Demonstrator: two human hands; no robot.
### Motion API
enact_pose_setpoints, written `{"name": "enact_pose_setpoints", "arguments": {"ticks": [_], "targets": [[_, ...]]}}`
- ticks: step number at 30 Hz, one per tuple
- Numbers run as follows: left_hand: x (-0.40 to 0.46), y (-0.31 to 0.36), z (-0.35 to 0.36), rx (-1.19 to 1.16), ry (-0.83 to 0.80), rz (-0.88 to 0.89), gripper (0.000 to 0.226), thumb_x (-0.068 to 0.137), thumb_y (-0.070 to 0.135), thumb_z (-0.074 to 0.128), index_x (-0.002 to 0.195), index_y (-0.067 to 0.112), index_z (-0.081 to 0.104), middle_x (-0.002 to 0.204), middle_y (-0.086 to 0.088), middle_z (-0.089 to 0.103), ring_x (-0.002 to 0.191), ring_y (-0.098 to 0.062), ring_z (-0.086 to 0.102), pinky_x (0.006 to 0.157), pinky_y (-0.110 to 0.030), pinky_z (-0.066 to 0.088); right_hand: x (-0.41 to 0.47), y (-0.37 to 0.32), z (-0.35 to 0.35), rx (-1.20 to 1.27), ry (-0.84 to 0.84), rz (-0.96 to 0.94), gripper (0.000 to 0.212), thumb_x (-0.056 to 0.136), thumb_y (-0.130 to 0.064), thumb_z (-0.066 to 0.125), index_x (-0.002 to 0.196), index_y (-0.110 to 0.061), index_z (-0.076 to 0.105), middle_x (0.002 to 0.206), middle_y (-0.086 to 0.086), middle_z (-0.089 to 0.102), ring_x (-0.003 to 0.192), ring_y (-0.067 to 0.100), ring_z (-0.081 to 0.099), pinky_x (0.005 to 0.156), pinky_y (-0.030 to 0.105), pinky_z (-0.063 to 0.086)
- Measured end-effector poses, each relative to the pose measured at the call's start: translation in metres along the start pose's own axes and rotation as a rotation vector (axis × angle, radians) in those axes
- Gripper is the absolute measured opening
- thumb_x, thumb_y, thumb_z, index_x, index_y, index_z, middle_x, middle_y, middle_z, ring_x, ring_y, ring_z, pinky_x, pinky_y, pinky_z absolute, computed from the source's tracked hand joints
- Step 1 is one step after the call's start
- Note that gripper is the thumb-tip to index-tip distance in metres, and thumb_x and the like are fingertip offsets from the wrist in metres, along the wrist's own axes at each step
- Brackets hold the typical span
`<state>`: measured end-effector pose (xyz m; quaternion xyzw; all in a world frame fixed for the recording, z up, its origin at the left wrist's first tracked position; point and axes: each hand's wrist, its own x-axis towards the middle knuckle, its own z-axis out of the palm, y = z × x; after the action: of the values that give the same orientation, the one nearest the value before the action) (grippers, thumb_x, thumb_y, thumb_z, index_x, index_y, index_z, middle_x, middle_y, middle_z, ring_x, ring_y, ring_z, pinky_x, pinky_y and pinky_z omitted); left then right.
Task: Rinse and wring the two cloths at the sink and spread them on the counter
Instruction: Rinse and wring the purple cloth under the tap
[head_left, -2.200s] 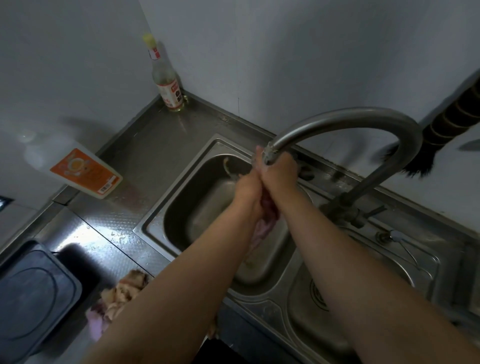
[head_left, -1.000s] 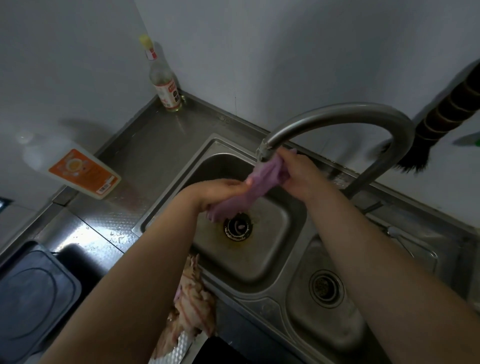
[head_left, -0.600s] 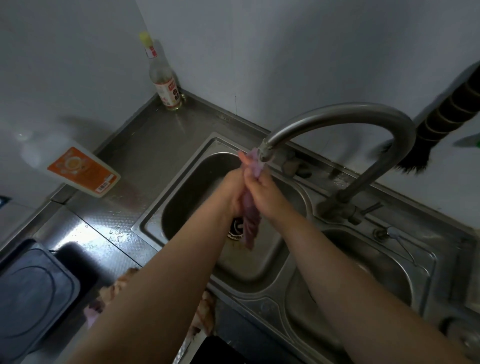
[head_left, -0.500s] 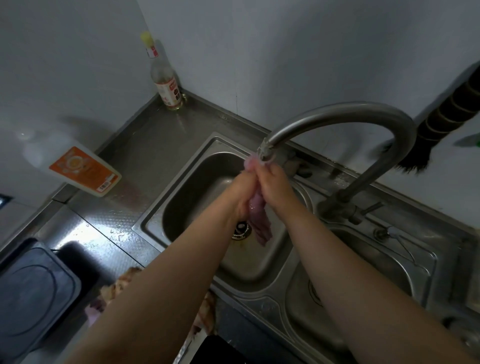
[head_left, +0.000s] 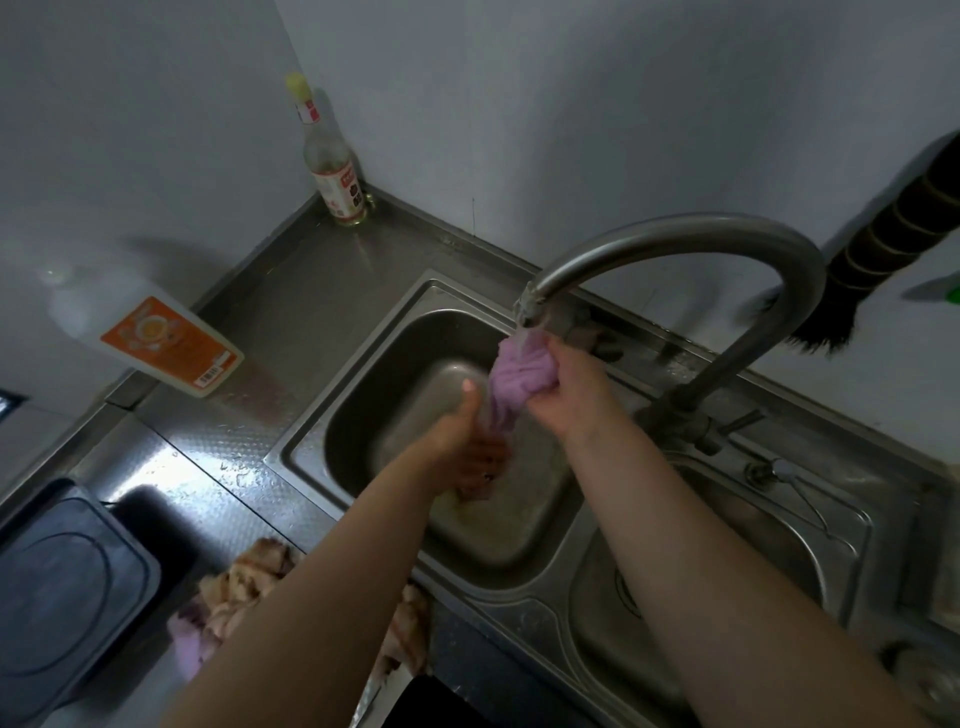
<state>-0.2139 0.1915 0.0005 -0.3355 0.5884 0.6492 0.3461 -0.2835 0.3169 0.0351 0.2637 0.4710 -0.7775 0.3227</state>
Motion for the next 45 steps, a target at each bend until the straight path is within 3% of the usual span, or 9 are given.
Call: {"name": "enact_pose_setpoints", "arguments": {"ticks": [3, 7, 12, 15, 19, 22, 26, 35, 45], "targets": [[-0.003, 0.004, 0.003, -0.496, -0.232, -0.048, 0.085, 0.088, 0.076, 0.019, 0.113, 0.007, 0.062, 0.106, -0.017, 0.068, 0.097, -0.03, 0.061, 0.08, -0.038, 0.051, -0.013, 0.036, -0.007, 0.212, -0.138, 0.115, 0.034, 0.097, -0.014, 0.034, 0.078, -0.005, 0.061, 0.069, 0.01, 0.057, 0.06, 0.011, 0.053, 0.055, 0.024, 0.051], [0.014, 0.03, 0.003, -0.694, -0.025, -0.066, 0.059, 0.101, 0.045, 0.03, 0.104, -0.003, 0.064, 0.103, -0.022, 0.065, 0.09, -0.032, 0.06, 0.095, -0.042, 0.042, -0.025, 0.07, -0.023, 0.414, -0.088, 0.091, 0.029, 0.079, -0.005, 0.043, 0.098, -0.001, 0.065, 0.1, 0.022, 0.067, 0.095, 0.029, 0.064, 0.09, 0.038, 0.049], [0.021, 0.031, -0.002, -0.35, 0.058, 0.097, 0.02, 0.1, 0.021, 0.044, 0.088, 0.013, 0.058, 0.06, -0.003, 0.054, 0.042, -0.011, 0.048, 0.047, -0.02, 0.043, -0.014, 0.095, -0.071, -0.152, 0.05, 0.299, 0.018, 0.093, -0.009, 0.047, 0.098, -0.017, 0.062, 0.086, 0.003, 0.061, 0.073, 0.018, 0.056, 0.059, 0.027, 0.051], [0.005, 0.037, -0.006, 0.153, -0.029, 0.301, 0.038, 0.098, 0.053, 0.042, 0.083, 0.024, 0.062, 0.054, 0.004, 0.044, 0.047, -0.011, 0.042, 0.054, -0.029, 0.044, -0.011, 0.094, -0.087, -0.523, 0.104, 0.39, 0.016, 0.095, -0.023, 0.054, 0.11, -0.016, 0.054, 0.089, 0.001, 0.052, 0.073, 0.016, 0.054, 0.063, 0.031, 0.047], [-0.029, 0.059, -0.002, 0.534, 0.021, 0.457, 0.047, 0.099, 0.055, 0.034, 0.078, 0.026, 0.065, 0.071, 0.002, 0.065, 0.069, -0.014, 0.061, 0.077, -0.033, 0.048, 0.005, 0.061, -0.066, -0.634, 0.296, -0.13, 0.025, 0.093, -0.003, 0.052, 0.115, -0.012, 0.06, 0.103, 0.006, 0.064, 0.087, 0.017, 0.059, 0.078, 0.031, 0.05], [-0.045, 0.072, -0.001, 0.705, -0.041, 0.556, 0.032, 0.099, 0.039, 0.047, 0.075, 0.026, 0.063, 0.061, 0.019, 0.063, 0.06, 0.004, 0.058, 0.074, -0.031, 0.046, 0.015, 0.04, -0.043, -0.822, 0.093, -0.397, 0.039, 0.08, -0.012, 0.064, 0.118, -0.021, 0.062, 0.122, 0.006, 0.06, 0.11, 0.017, 0.057, 0.095, 0.033, 0.047], [-0.054, 0.079, -0.011, 0.653, -0.075, 0.577, 0.007, 0.088, 0.016, 0.061, 0.094, 0.012, 0.062, 0.096, -0.01, 0.067, 0.091, -0.022, 0.065, 0.088, -0.044, 0.052, -0.005, 0.022, -0.032, -0.967, -0.079, -0.306, 0.022, 0.085, 0.0, 0.061, 0.072, -0.017, 0.057, 0.068, -0.001, 0.06, 0.066, 0.007, 0.058, 0.057, 0.015, 0.044], [-0.036, 0.068, -0.032, 0.404, 0.044, 0.526, 0.017, 0.09, 0.003, 0.051, 0.102, 0.013, 0.056, 0.103, -0.016, 0.06, 0.096, -0.029, 0.059, 0.085, -0.042, 0.048, -0.014, 0.012, -0.051, -1.141, -0.069, -0.407, 0.023, 0.093, -0.02, 0.057, 0.074, -0.021, 0.045, 0.07, -0.003, 0.047, 0.062, 0.007, 0.043, 0.057, 0.024, 0.033], [-0.028, 0.073, -0.046, 0.703, -0.034, 0.547, 0.031, 0.101, 0.026, 0.045, 0.131, 0.029, 0.052, 0.113, 0.008, 0.062, 0.104, -0.009, 0.06, 0.092, -0.027, 0.045, -0.017, -0.012, -0.035, -1.009, 0.018, -0.506, 0.006, 0.097, -0.033, 0.051, 0.093, -0.03, 0.048, 0.091, -0.01, 0.055, 0.084, 0.007, 0.055, 0.069, 0.026, 0.045]]}}
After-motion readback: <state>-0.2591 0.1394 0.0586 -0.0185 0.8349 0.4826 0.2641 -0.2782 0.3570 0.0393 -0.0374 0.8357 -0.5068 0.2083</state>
